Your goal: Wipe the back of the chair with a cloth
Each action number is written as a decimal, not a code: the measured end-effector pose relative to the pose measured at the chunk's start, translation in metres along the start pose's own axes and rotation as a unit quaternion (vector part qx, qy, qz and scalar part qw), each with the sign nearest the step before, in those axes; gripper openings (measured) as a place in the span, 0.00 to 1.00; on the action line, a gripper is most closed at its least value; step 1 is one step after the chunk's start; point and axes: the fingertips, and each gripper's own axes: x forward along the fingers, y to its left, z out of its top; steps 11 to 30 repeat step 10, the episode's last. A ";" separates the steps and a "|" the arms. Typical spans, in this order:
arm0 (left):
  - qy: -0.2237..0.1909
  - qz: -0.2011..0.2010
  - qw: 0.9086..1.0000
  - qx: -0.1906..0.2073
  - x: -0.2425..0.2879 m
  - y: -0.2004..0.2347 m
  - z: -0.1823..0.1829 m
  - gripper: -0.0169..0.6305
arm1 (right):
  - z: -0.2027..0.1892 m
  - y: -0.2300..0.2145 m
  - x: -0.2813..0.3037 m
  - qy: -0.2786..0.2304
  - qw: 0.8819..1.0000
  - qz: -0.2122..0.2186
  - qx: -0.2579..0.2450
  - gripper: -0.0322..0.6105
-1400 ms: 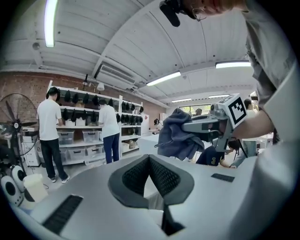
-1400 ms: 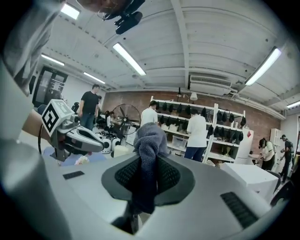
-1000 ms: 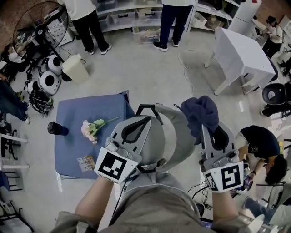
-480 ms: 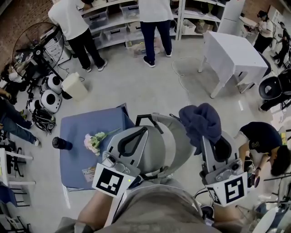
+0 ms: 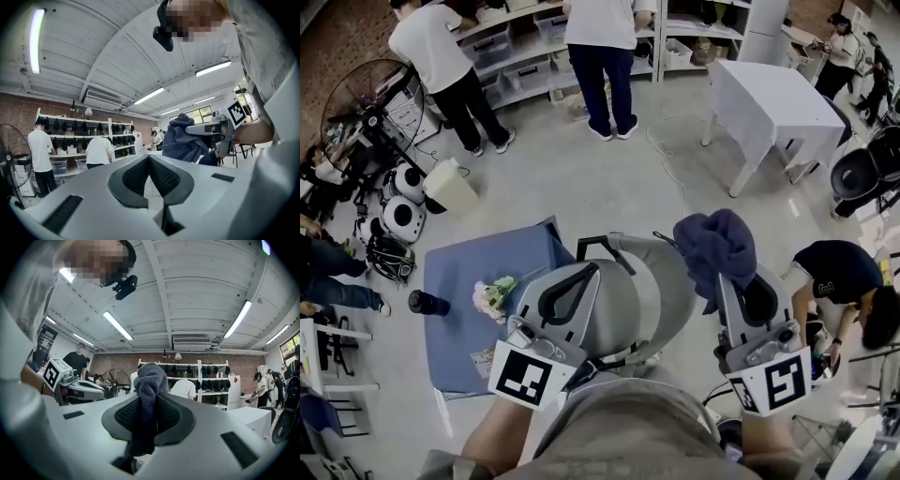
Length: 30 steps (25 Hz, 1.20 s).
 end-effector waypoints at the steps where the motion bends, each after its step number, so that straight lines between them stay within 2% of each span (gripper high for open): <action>1: -0.001 0.000 1.000 0.001 0.000 -0.001 0.001 0.05 | 0.000 -0.001 -0.001 0.000 1.000 -0.001 0.000 0.16; 30: 0.002 0.004 1.000 0.003 -0.002 -0.001 0.003 0.05 | -0.001 -0.007 -0.003 0.000 1.000 -0.007 0.001 0.16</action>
